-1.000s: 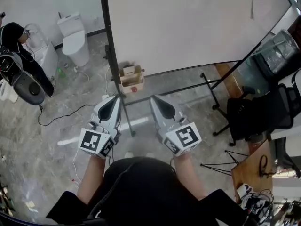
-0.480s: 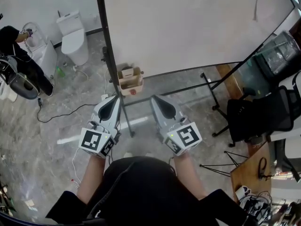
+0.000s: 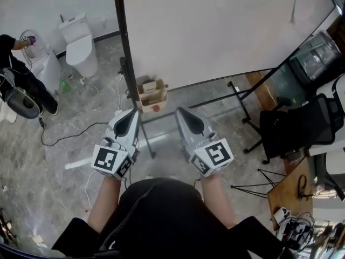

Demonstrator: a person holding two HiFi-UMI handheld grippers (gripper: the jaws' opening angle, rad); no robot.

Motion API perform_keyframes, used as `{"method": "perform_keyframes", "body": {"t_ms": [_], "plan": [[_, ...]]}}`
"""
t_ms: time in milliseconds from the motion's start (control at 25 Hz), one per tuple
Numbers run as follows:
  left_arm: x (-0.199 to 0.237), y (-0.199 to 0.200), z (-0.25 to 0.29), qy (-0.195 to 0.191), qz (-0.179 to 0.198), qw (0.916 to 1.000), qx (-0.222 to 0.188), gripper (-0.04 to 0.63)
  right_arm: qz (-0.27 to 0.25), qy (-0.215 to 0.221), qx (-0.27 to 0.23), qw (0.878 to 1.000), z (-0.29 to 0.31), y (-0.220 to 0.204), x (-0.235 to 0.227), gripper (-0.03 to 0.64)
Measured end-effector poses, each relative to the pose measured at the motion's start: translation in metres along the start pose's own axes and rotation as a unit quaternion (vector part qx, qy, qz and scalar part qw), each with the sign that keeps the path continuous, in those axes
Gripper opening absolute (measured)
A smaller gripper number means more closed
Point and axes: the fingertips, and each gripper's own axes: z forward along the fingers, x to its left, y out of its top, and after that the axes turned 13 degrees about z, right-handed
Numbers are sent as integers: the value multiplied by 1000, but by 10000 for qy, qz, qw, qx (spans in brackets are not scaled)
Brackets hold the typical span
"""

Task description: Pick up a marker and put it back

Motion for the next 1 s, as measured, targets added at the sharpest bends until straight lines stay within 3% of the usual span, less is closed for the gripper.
{"method": "perform_keyframes", "body": {"t_ms": [120,520,1000], "plan": [[4,6,-2,-117,-134,9998,-131,3,3,-126,-21,9999,2,-2,3,9],[11,-21,-27,-499,-165,9986,89,3,-28,-510,32,9987,1,-24,19,9],[22,-23,-5,-369,-169,9991,157,3,90,-362,87,9993,22,-23,-3,9]]}}
